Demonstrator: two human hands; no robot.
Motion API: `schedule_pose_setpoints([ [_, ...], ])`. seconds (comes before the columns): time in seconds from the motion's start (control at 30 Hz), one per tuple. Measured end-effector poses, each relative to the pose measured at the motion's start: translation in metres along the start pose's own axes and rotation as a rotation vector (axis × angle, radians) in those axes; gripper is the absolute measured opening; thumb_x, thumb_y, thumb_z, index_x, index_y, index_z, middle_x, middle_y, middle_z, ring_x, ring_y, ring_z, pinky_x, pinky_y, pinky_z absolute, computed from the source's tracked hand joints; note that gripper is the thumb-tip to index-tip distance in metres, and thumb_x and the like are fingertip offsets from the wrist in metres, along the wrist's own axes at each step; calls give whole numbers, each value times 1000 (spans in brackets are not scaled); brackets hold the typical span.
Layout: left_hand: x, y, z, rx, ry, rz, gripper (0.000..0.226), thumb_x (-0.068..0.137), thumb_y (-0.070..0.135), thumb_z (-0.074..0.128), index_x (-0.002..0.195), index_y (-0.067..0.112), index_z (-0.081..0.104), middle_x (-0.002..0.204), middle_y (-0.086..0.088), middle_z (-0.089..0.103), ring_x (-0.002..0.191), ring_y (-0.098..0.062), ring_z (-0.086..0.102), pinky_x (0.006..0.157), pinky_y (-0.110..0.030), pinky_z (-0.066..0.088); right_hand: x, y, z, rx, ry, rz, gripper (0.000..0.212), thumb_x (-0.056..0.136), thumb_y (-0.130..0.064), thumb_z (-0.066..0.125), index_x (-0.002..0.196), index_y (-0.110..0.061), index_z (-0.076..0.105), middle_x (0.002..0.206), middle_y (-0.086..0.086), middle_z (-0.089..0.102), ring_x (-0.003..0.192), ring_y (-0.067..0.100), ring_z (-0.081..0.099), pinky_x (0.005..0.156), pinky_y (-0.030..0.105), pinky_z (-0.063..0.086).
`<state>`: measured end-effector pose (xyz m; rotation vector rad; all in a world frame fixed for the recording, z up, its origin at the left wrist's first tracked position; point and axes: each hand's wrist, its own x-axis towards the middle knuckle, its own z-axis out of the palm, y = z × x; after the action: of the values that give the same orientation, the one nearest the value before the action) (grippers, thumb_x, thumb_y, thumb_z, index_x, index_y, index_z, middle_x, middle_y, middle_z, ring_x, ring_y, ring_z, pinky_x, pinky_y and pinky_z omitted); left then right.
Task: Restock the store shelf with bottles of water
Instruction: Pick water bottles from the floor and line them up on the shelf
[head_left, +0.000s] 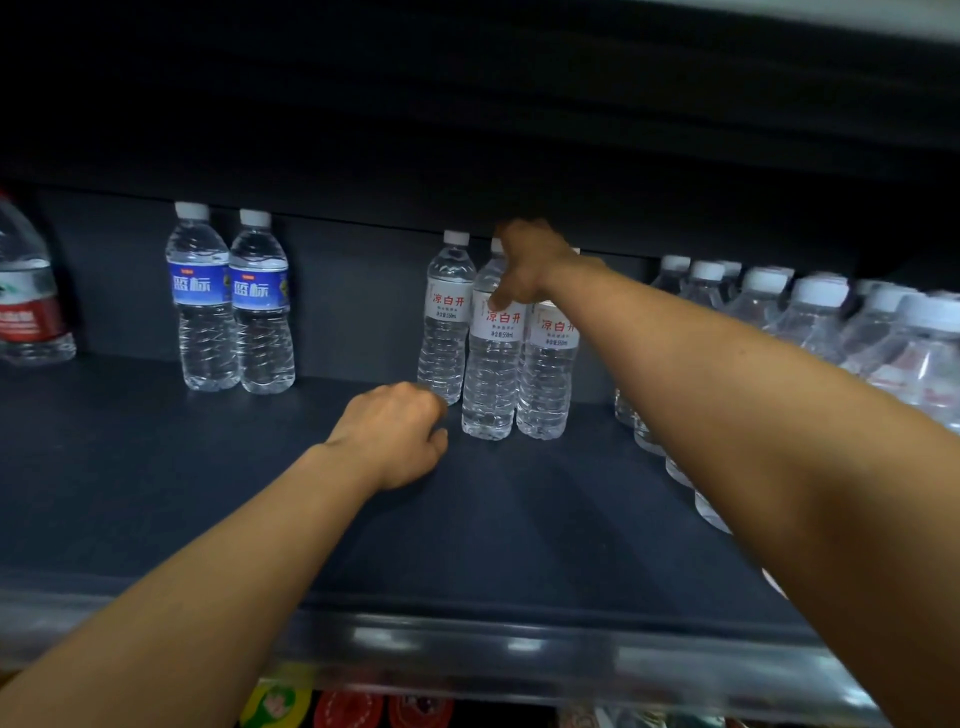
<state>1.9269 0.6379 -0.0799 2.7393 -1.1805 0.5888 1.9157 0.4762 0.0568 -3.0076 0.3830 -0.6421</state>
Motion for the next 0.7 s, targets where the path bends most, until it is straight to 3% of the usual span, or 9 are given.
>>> schedule_pose_setpoints([
  [0.4, -1, 2, 7, -8, -5, -1, 24, 93, 35, 46, 105, 19, 59, 120, -2, 59, 108, -29, 55, 80, -35, 43, 0, 2, 4, -36, 48, -31, 76, 72, -24, 84, 134, -8, 44, 134, 15, 47, 122, 31, 49, 90, 34, 44],
  [0.63, -12, 13, -5, 0, -3, -12, 22, 92, 35, 47, 99, 19, 59, 116, -3, 60, 106, -29, 56, 75, -33, 40, -23, 6, -1, 38, 88, -20, 66, 79, -18, 79, 134, -8, 45, 131, 12, 51, 118, 29, 53, 80, 27, 42],
  [0.7, -17, 20, -12, 6, -12, -22, 27, 92, 36, 47, 106, 19, 61, 119, -4, 60, 107, -30, 56, 78, -35, 43, -34, 6, -6, 37, 102, -29, 63, 82, -16, 75, 135, -8, 44, 131, 12, 51, 118, 28, 53, 81, 27, 43],
])
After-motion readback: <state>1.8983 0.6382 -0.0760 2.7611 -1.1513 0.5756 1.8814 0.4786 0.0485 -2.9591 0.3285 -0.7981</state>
